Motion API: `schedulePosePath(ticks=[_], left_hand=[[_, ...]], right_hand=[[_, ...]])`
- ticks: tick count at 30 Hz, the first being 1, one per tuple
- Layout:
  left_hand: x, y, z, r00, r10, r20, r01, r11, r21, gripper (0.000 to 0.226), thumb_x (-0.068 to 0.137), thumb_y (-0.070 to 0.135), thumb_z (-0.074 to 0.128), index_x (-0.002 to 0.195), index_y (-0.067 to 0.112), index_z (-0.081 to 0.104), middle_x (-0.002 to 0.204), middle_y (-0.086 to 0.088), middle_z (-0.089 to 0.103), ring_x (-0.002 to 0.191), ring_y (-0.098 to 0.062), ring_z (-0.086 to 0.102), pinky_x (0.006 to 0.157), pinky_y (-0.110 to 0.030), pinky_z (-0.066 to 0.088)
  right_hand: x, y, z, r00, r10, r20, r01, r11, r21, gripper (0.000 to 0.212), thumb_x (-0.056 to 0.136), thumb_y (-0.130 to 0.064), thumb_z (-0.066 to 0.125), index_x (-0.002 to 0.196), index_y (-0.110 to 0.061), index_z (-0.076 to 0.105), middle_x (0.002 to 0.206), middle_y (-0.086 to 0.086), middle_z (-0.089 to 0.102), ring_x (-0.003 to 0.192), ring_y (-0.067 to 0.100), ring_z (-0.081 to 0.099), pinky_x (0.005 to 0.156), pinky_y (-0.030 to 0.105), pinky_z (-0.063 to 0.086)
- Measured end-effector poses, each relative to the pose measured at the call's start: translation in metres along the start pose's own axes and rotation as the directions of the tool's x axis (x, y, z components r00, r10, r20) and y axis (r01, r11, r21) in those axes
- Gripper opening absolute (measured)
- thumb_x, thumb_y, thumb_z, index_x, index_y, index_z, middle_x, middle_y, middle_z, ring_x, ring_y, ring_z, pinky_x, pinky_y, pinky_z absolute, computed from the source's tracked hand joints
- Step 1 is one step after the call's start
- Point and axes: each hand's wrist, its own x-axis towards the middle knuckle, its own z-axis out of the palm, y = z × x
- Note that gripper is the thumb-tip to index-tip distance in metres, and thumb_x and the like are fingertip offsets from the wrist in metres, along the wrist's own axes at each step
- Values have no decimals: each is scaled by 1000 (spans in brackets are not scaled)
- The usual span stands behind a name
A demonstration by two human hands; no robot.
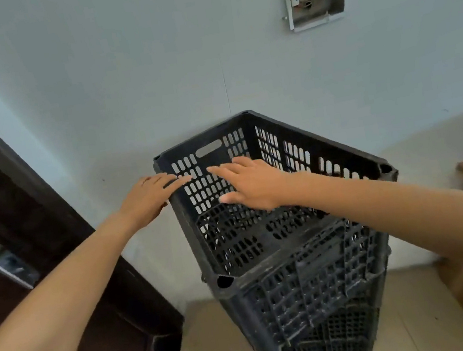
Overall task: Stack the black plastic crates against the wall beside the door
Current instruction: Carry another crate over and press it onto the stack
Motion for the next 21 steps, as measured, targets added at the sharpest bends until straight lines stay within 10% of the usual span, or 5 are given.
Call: schedulePosePath(ticks=[8,12,21], left_hand=[[22,-26,10,976,204,-75,-210,973,-94,82,90,10,67,157,30,24,134,4,60,128,-20,53,106,-38,41],[26,-30,21,962,220,-162,-258,927,-273,23,89,5,60,109,16,63,95,-5,67,95,-30,64,69,-34,45],[25,-36,4,942,331,-65,-337,924,-183,15,95,14,56,83,22,52,94,1,64,96,-21,58,76,-43,53]], right_hand=[[11,-124,24,962,165,216,-178,983,42,89,95,-58,39,153,-17,-15,163,8,3,147,36,8,116,53,21],[14,-145,31,916,333,224,-324,943,-77,87,97,-26,47,151,-11,-19,124,14,54,97,32,55,70,41,43],[12,-151,27,892,429,138,-437,899,27,62,91,-9,48,146,-11,20,83,5,43,72,27,46,57,35,32]])
